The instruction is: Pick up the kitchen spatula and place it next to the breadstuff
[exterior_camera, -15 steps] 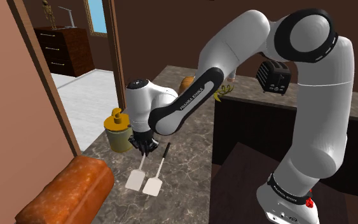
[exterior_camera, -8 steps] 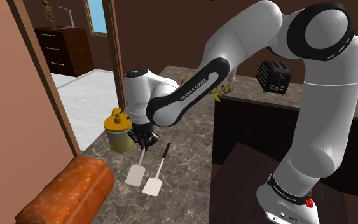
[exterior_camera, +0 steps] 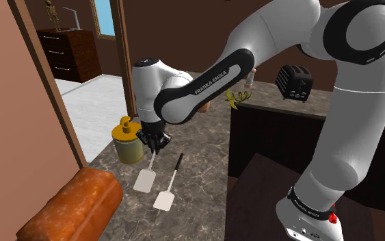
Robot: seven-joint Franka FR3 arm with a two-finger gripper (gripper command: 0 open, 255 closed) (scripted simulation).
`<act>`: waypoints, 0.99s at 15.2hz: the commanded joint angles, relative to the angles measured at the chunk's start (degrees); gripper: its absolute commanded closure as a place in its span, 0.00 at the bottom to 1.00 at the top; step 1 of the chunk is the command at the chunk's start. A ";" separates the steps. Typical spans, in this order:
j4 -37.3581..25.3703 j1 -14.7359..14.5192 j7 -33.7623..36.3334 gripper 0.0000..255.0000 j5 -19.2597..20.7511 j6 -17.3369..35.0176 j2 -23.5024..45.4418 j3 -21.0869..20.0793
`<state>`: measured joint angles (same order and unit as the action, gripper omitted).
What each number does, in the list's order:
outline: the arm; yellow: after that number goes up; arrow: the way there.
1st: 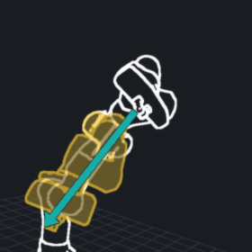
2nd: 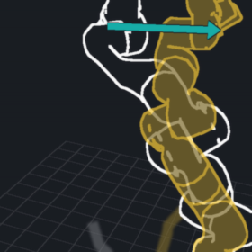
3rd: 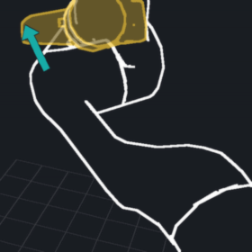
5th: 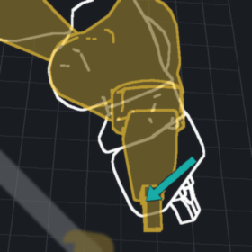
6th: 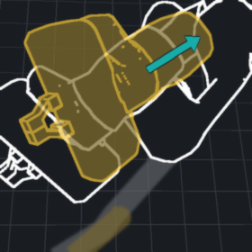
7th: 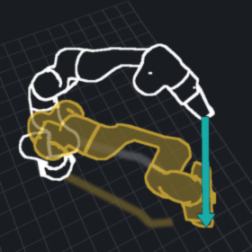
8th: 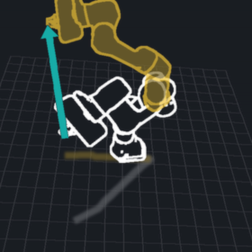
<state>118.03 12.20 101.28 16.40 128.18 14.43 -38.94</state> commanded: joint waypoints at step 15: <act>-5.57 1.60 -4.71 1.00 -6.52 -10.43 -6.87 -1.91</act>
<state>112.73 13.71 96.87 10.44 118.51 8.23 -40.71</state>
